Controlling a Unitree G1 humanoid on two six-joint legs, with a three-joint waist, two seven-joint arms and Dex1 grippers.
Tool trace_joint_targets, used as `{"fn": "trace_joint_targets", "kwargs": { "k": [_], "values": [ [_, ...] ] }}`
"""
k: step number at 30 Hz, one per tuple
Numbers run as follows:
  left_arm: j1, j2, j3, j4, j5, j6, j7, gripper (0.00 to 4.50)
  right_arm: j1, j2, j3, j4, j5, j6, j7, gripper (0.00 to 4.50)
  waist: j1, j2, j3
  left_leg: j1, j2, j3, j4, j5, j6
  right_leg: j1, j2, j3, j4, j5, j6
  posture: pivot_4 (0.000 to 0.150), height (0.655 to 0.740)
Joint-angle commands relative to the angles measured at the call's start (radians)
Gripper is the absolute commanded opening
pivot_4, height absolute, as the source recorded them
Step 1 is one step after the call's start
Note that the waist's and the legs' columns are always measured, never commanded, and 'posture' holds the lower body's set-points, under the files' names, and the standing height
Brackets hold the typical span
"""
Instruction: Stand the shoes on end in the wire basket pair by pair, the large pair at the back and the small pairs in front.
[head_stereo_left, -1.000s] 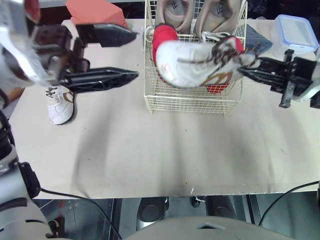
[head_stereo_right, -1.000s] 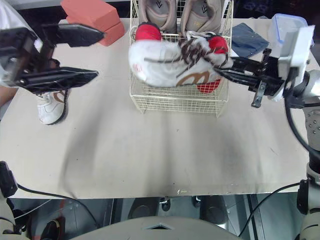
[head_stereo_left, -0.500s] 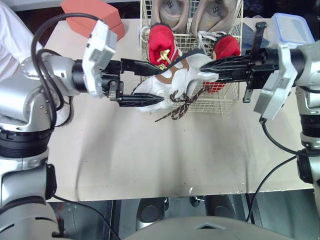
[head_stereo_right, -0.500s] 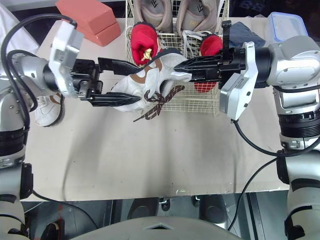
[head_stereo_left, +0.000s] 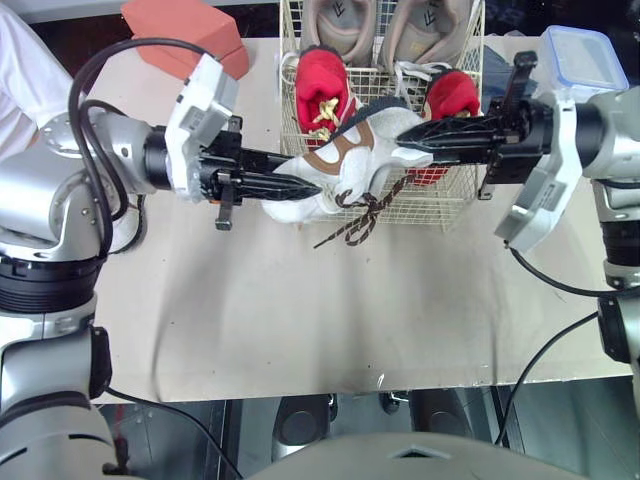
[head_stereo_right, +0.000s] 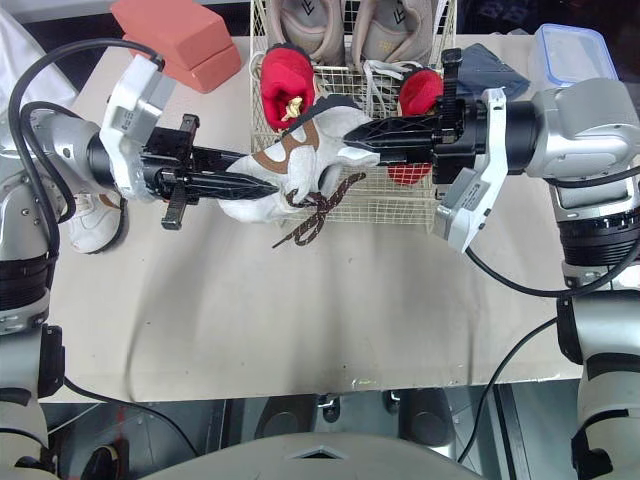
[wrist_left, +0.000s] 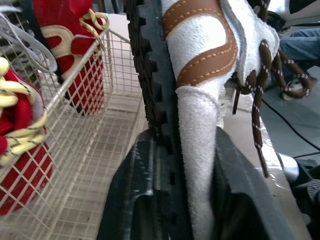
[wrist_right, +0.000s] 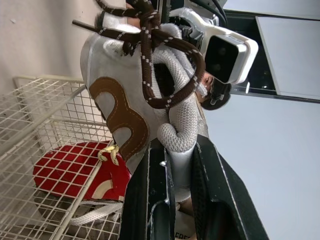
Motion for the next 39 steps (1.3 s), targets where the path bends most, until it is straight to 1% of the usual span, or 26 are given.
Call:
{"fn": "trace_joint_targets", "kwargs": {
  "k": [1, 2, 5, 7, 8, 9, 11, 13, 14, 16, 19, 21, 24, 25, 26, 27, 28, 29, 31, 32, 34, 35, 36, 37, 38, 39],
  "values": [
    [0.001, -0.012, 0.035, -0.009, -0.002, -0.018, 0.003, 0.52, -0.019, -0.040, -0.051, 0.006, 0.043, 0.074, -0.064, 1.12, 0.002, 0.000, 0.000, 0.000, 0.000, 0.000, 0.000, 0.000, 0.000, 0.000, 0.000, 0.000, 0.000, 0.000, 0.000, 0.150, 0.6860],
    [-0.001, -0.027, 0.044, -0.001, -0.003, -0.026, 0.017, 0.52, -0.005, -0.047, -0.045, -0.010, 0.078, 0.125, -0.063, 1.59, 0.005, 0.000, 0.000, 0.000, 0.000, 0.000, 0.000, 0.000, 0.000, 0.000, 0.000, 0.000, 0.000, 0.000, 0.000, 0.150, 0.6860],
    [0.001, -0.125, 0.109, 0.024, -0.024, -0.069, 0.107, 0.52, 0.127, -0.104, -0.060, -0.138, 0.302, 0.561, -0.063, 3.01, 0.011, -0.001, 0.000, -0.001, 0.000, -0.002, 0.001, 0.000, 0.000, 0.001, -0.001, -0.002, 0.000, 0.001, -0.001, 0.150, 0.6860],
    [0.013, -0.183, 0.142, 0.024, -0.033, -0.085, 0.156, 0.52, 0.211, -0.145, -0.090, -0.218, 0.384, 0.766, -0.087, 4.04, 0.010, -0.001, 0.000, -0.003, 0.000, -0.005, 0.003, 0.000, 0.000, 0.002, -0.002, -0.005, 0.000, 0.001, -0.001, 0.150, 0.6860],
    [0.017, -0.200, 0.150, 0.022, -0.032, -0.091, 0.169, 0.52, 0.235, -0.157, -0.102, -0.248, 0.404, 0.831, -0.099, 4.40, 0.009, -0.001, 0.000, -0.005, 0.000, -0.005, 0.004, 0.000, 0.000, 0.001, -0.003, -0.006, 0.000, 0.001, -0.001, 0.150, 0.6860],
    [0.025, -0.230, 0.158, 0.021, -0.025, -0.108, 0.196, 0.52, 0.280, -0.166, -0.119, -0.310, 0.479, 0.957, -0.140, 4.50, 0.007, -0.001, 0.000, -0.005, -0.001, -0.006, 0.004, 0.000, 0.000, 0.001, -0.003, -0.006, 0.000, 0.001, -0.001, 0.150, 0.6860],
    [0.037, -0.274, 0.168, 0.019, -0.013, -0.133, 0.238, 0.52, 0.348, -0.182, -0.145, -0.417, 0.603, 1.183, -0.221, 4.50, 0.006, 0.000, 0.000, -0.005, -0.001, -0.006, 0.003, 0.000, 0.000, 0.001, -0.003, -0.007, 0.000, 0.001, -0.001, 0.150, 0.6860],
    [0.055, -0.318, 0.162, 0.014, 0.000, -0.162, 0.264, 0.52, 0.370, -0.144, -0.185, -0.523, 0.841, 1.379, -0.374, 4.50, 0.004, 0.000, 0.000, -0.005, 0.000, -0.007, 0.002, 0.000, 0.000, 0.001, -0.003, -0.007, 0.000, 0.001, -0.002, 0.150, 0.6860],
    [0.061, -0.336, 0.157, 0.013, 0.006, -0.174, 0.272, 0.52, 0.364, -0.120, -0.200, -0.564, 0.944, 1.446, -0.442, 4.50, 0.001, 0.000, 0.000, -0.004, 0.000, -0.006, 0.002, 0.000, 0.000, 0.001, -0.003, -0.006, 0.001, 0.001, -0.002, 0.150, 0.6860],
    [0.067, -0.357, 0.146, 0.013, 0.018, -0.190, 0.282, 0.52, 0.345, -0.081, -0.222, -0.609, 1.069, 1.536, -0.547, 4.50, 0.001, 0.000, 0.000, -0.004, 0.000, -0.006, 0.002, 0.000, 0.000, 0.001, -0.002, -0.006, 0.001, 0.001, -0.002, 0.150, 0.6860],
    [0.067, -0.382, 0.126, 0.014, 0.029, -0.207, 0.288, 0.52, 0.315, -0.023, -0.223, -0.635, 1.151, 1.612, -0.677, 4.50, 0.005, 0.000, 0.000, -0.004, -0.001, -0.007, 0.002, 0.000, 0.000, 0.002, -0.002, -0.007, 0.000, 0.001, -0.002, 0.150, 0.6860],
    [0.063, -0.401, 0.119, 0.013, 0.031, -0.212, 0.299, 0.52, 0.305, 0.003, -0.218, -0.643, 1.164, 1.643, -0.722, 4.50, 0.009, 0.000, 0.000, -0.004, -0.001, -0.007, 0.003, 0.000, 0.001, 0.002, -0.003, -0.007, 0.000, 0.001, -0.002, 0.150, 0.6860],
    [0.058, -0.425, 0.101, 0.017, 0.050, -0.221, 0.312, 0.52, 0.294, 0.042, -0.202, -0.645, 1.137, 1.664, -0.764, 4.50, 0.010, -0.001, 0.000, -0.007, -0.002, -0.009, 0.003, 0.000, 0.001, 0.002, -0.003, -0.009, -0.002, 0.001, -0.001, 0.150, 0.6860],
    [0.057, -0.430, 0.096, 0.019, 0.057, -0.224, 0.314, 0.52, 0.293, 0.055, -0.199, -0.647, 1.127, 1.668, -0.774, 4.00, 0.010, -0.001, 0.000, -0.007, -0.002, -0.009, 0.003, 0.000, 0.001, 0.001, -0.003, -0.009, -0.002, 0.001, -0.001, 0.150, 0.6860],
    [0.056, -0.433, 0.092, 0.022, 0.063, -0.225, 0.316, 0.52, 0.292, 0.069, -0.198, -0.649, 1.120, 1.672, -0.783, 3.80, 0.009, -0.001, 0.000, -0.008, -0.002, -0.009, 0.003, 0.000, 0.001, 0.001, -0.003, -0.009, -0.003, 0.001, -0.001, 0.150, 0.6860],
    [0.054, -0.434, 0.088, 0.025, 0.064, -0.224, 0.314, 0.52, 0.290, 0.084, -0.198, -0.649, 1.119, 1.676, -0.796, 3.25, 0.008, -0.001, 0.000, -0.008, -0.002, -0.009, 0.002, 0.000, 0.001, 0.001, -0.003, -0.009, -0.003, 0.001, -0.001, 0.150, 0.6860],
    [0.052, -0.433, 0.086, 0.028, 0.059, -0.216, 0.310, 0.52, 0.287, 0.096, -0.197, -0.649, 1.111, 1.677, -0.808, 2.93, 0.007, -0.001, 0.000, -0.008, -0.002, -0.009, 0.002, 0.000, 0.001, 0.001, -0.003, -0.010, -0.003, 0.001, -0.001, 0.150, 0.6860],
    [0.052, -0.430, 0.083, 0.029, 0.050, -0.204, 0.303, 0.52, 0.285, 0.108, -0.196, -0.648, 1.105, 1.679, -0.817, 2.36, 0.006, -0.001, 0.000, -0.008, -0.002, -0.009, 0.002, 0.000, 0.001, 0.001, -0.003, -0.010, -0.002, 0.001, -0.001, 0.150, 0.6860],
    [0.051, -0.427, 0.084, 0.029, 0.026, -0.179, 0.293, 0.52, 0.282, 0.128, -0.197, -0.647, 1.094, 1.684, -0.835, 1.66, 0.005, -0.001, 0.000, -0.008, -0.002, -0.009, 0.002, 0.000, 0.001, 0.000, -0.003, -0.009, -0.002, 0.001, -0.001, 0.150, 0.6860],
    [0.050, -0.426, 0.084, 0.029, 0.021, -0.172, 0.290, 0.52, 0.281, 0.137, -0.197, -0.648, 1.088, 1.686, -0.840, 1.16, 0.005, -0.001, 0.000, -0.007, -0.002, -0.009, 0.002, 0.000, 0.001, 0.001, -0.002, -0.009, -0.002, 0.001, -0.001, 0.150, 0.6860],
    [0.048, -0.425, 0.087, 0.030, 0.009, -0.152, 0.290, 0.52, 0.279, 0.153, -0.197, -0.651, 1.078, 1.688, -0.855, 0.32, 0.005, -0.001, 0.000, -0.008, -0.002, -0.009, 0.002, 0.000, 0.001, 0.000, -0.002, -0.009, -0.002, 0.001, -0.001, 0.150, 0.6860],
    [0.047, -0.423, 0.087, 0.031, 0.010, -0.148, 0.291, 1.54, 0.277, 0.163, -0.201, -0.653, 1.075, 1.688, -0.866, 0.00, 0.005, -0.001, 0.000, -0.008, -0.002, -0.009, 0.002, 0.000, 0.001, 0.001, -0.002, -0.009, -0.002, 0.001, -0.001, 0.150, 0.6860],
    [0.046, -0.423, 0.087, 0.030, 0.010, -0.145, 0.291, 1.81, 0.276, 0.171, -0.204, -0.654, 1.075, 1.689, -0.876, 0.00, 0.006, -0.001, 0.000, -0.008, -0.002, -0.009, 0.002, 0.000, 0.001, 0.001, -0.002, -0.009, -0.002, 0.001, -0.001, 0.150, 0.6860],
    [0.045, -0.420, 0.084, 0.029, 0.012, -0.140, 0.288, 2.25, 0.274, 0.177, -0.209, -0.658, 1.075, 1.690, -0.885, 0.00, 0.006, -0.001, 0.000, -0.008, -0.002, -0.009, 0.002, 0.000, 0.001, 0.001, -0.002, -0.009, -0.002, 0.001, -0.001, 0.150, 0.6860],
    [0.045, -0.418, 0.078, 0.029, 0.025, -0.147, 0.287, 2.85, 0.271, 0.184, -0.213, -0.662, 1.075, 1.694, -0.894, 0.00, 0.006, 0.000, 0.000, -0.008, -0.002, -0.010, 0.002, 0.000, 0.001, 0.001, -0.002, -0.009, -0.002, 0.001, -0.001, 0.150, 0.6860],
    [0.046, -0.419, 0.076, 0.029, 0.038, -0.156, 0.290, 3.21, 0.268, 0.189, -0.217, -0.668, 1.078, 1.697, -0.903, 0.00, 0.006, -0.001, 0.000, -0.008, -0.002, -0.010, 0.002, 0.000, 0.001, 0.000, -0.002, -0.010, -0.002, 0.001, -0.001, 0.150, 0.6860]
  ]
}}
